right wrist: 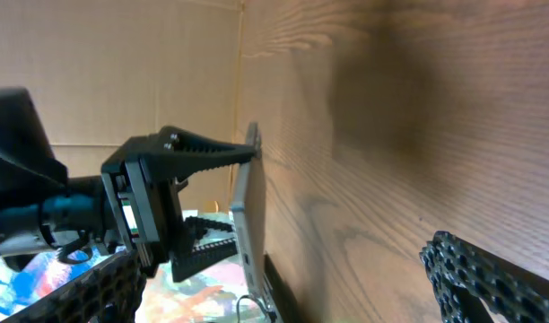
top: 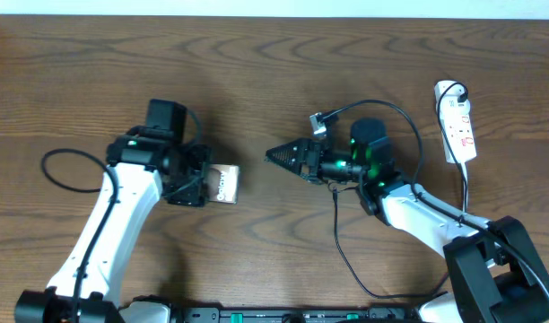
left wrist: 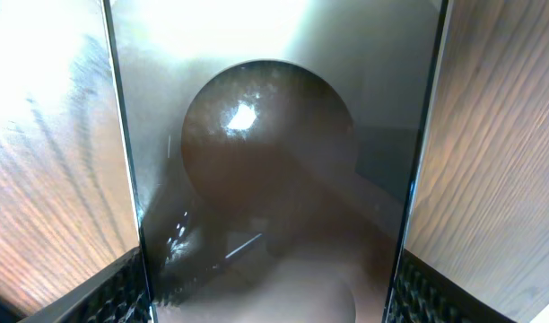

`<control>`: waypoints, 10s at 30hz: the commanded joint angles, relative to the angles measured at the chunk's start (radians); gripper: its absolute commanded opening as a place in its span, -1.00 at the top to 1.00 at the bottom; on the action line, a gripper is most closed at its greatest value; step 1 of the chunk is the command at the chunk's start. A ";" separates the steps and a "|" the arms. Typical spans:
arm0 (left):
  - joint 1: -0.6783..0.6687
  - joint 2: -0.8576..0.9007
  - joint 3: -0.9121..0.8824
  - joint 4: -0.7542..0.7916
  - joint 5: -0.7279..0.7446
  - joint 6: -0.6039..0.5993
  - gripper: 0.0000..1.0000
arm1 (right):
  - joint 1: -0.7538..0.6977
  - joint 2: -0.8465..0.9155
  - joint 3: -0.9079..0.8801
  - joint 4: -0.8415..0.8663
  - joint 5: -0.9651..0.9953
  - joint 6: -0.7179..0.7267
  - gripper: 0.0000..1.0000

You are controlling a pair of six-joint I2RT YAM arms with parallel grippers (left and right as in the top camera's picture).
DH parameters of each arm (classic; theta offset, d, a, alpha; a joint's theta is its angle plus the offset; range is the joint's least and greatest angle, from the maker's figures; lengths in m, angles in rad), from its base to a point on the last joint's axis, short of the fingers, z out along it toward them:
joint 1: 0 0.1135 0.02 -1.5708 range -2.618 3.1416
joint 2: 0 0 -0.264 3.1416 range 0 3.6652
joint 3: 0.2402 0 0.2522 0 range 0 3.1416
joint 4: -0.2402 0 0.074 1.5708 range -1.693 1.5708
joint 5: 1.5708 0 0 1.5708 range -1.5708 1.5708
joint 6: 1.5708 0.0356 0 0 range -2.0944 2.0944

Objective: Plug charger to phone and switch on socket
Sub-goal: 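Bring the right gripper toward the phone held by the left gripper, then grasp the phone's other end with the right gripper, then open the left gripper and pull the phone away with the right gripper, then grasp the phone's top end with the left gripper, holding it with both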

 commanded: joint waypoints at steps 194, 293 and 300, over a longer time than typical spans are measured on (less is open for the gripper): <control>0.087 0.041 0.010 0.906 0.617 0.424 -0.90 | 0.204 0.001 0.014 0.508 0.630 1.014 0.98; 0.017 0.041 0.010 0.906 0.461 0.434 0.85 | 0.282 0.001 0.014 0.493 0.760 1.007 0.97; 0.017 0.041 0.010 0.905 0.461 0.437 0.85 | 0.282 0.001 0.014 0.484 0.756 1.007 0.98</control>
